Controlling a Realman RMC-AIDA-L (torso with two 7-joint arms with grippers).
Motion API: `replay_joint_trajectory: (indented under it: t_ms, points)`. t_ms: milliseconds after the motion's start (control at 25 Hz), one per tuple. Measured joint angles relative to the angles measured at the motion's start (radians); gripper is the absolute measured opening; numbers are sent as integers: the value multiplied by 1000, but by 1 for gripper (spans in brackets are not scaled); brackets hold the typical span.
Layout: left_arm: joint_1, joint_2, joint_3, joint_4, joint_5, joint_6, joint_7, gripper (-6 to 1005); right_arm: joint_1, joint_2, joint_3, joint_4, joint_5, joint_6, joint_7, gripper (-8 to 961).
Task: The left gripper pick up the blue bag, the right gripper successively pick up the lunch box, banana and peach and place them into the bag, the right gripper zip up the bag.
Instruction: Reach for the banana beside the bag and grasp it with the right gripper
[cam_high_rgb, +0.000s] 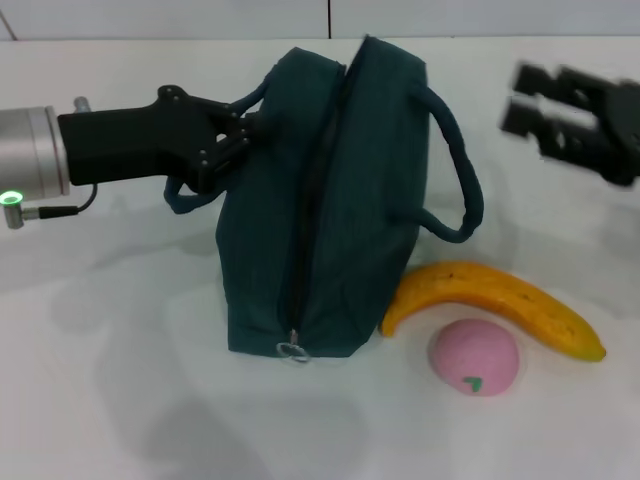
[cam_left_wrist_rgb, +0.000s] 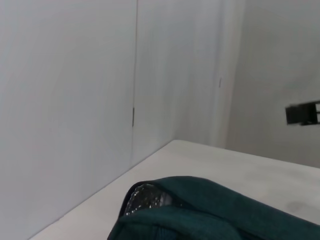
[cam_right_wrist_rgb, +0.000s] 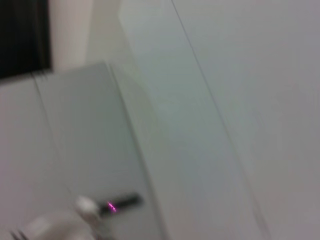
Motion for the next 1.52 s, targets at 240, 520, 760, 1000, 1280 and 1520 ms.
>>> replay_joint_trajectory:
  t_ms: [240, 520, 760, 1000, 1280, 1520]
  points:
    - [13, 2, 0, 0, 6, 0, 1, 39, -144, 52, 48, -281, -410, 228, 260, 580]
    - [-13, -7, 1, -5, 9, -1, 4, 39, -66, 54, -6, -286, -659, 238, 438, 738]
    - [-16, -7, 1, -11, 8, -2, 4, 39, -36, 53, -28, -292, -749, 231, 460, 715]
    - [-15, -8, 2, -15, 3, -9, 4, 39, -14, 54, -67, -294, -807, 236, 461, 692]
    - [-17, -9, 3, -24, 1, -9, 3, 39, 13, 56, -115, -292, -848, 250, 461, 665]
    - [-18, -10, 6, -24, -7, -9, 3, 40, 36, 57, -126, -287, -899, 268, 486, 642]
